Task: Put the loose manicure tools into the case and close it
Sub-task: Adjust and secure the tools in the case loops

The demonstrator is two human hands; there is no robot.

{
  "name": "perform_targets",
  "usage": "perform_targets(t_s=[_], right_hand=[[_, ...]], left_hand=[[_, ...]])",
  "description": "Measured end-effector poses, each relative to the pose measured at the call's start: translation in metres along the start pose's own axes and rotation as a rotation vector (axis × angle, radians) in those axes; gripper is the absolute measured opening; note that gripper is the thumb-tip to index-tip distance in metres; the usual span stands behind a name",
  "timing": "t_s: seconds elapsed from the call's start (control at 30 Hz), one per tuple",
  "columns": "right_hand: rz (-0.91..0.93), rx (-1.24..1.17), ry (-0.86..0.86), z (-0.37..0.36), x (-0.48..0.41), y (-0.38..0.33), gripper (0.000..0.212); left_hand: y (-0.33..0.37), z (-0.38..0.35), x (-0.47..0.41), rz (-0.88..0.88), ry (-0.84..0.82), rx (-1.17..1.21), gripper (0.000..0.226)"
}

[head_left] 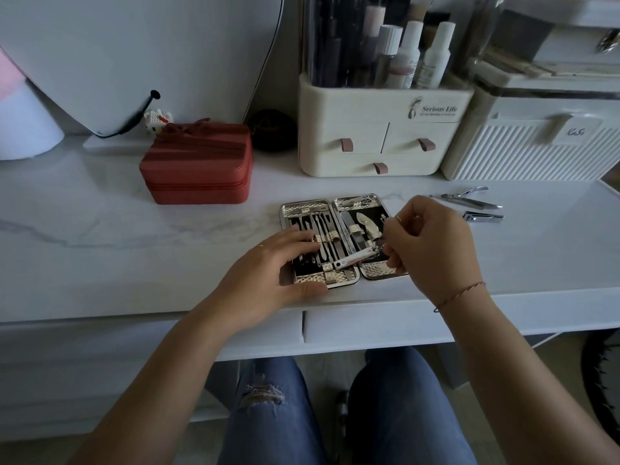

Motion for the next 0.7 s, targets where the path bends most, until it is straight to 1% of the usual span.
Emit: perform_targets(t_s=[0.1,0.3,0.4,0.47,0.53,0.6,0.7], right_hand=[[0.033,0.035,-0.019,-0.005,0.000,-0.007,0.017],[-0.114,-0.181,-0.115,-0.018,-0.001,0.007,0.018],[-0.221,-0.341,-0.175,-0.028,0.002,0.016,0.017],[-0.251,-0.384,-0.190,-0.033,0.004,0.018,0.019],[-0.223,-0.353,-0.196,-0.035,0.006,0.015,0.018],[-0.165,-0.273,-0.194,-0.037,0.010,0.009,0.018],[-0.037,-0.047,-0.155,-0.041,0.013,-0.003,0.021]], left_hand=[[0.000,-0.001,-0.001,0.004,-0.002,0.003,0.078],[0.001,0.000,0.001,0.011,0.000,0.005,0.079],[0.002,0.000,0.001,0.004,0.001,0.006,0.080],[0.003,0.001,0.001,-0.001,0.002,0.010,0.080],[0.003,0.001,0.000,-0.002,0.004,0.004,0.080],[0.003,0.001,0.000,0.002,0.007,-0.009,0.080],[0.003,0.001,0.000,-0.003,0.016,-0.005,0.080]])
Point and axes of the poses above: each hand's wrist, its own x-axis away from the middle knuckle, its own z-axis out of the back of the hand, y = z × x, the point moved 8 cm from there along -x, towards the middle knuckle, and after that the axes turned 2 degrees about -y, right-handed, at the moved point
